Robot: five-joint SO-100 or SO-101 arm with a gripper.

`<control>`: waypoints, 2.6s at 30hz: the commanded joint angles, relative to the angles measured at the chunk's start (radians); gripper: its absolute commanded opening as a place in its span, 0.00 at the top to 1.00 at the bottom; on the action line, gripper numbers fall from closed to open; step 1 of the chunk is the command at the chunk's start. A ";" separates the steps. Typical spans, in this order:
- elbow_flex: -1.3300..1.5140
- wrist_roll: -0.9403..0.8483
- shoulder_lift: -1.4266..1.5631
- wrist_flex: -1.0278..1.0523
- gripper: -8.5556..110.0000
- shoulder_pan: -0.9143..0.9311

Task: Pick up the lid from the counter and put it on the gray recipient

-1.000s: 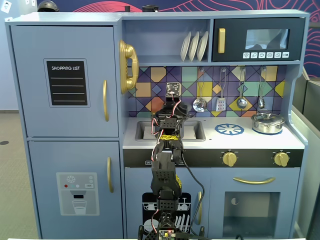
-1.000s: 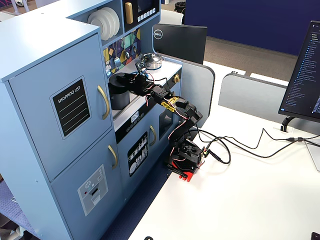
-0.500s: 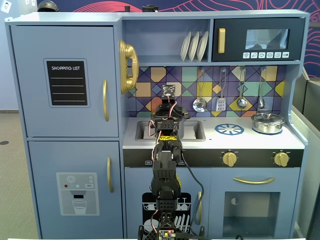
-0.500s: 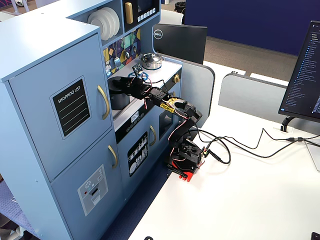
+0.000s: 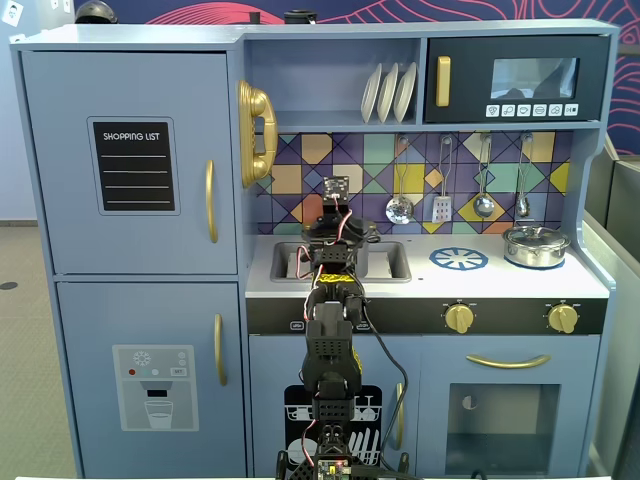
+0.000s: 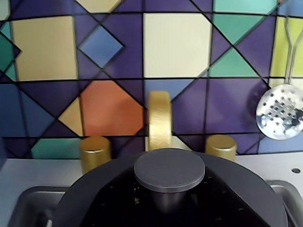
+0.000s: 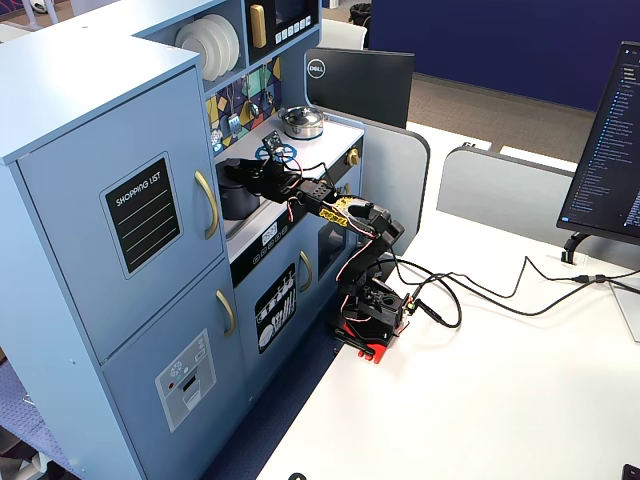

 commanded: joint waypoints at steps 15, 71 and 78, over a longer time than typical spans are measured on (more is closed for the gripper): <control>0.028 -0.015 -0.026 -0.097 0.93 -0.025; 1.000 0.123 1.051 1.543 0.93 -0.046; 1.000 0.114 1.051 1.549 0.91 -0.028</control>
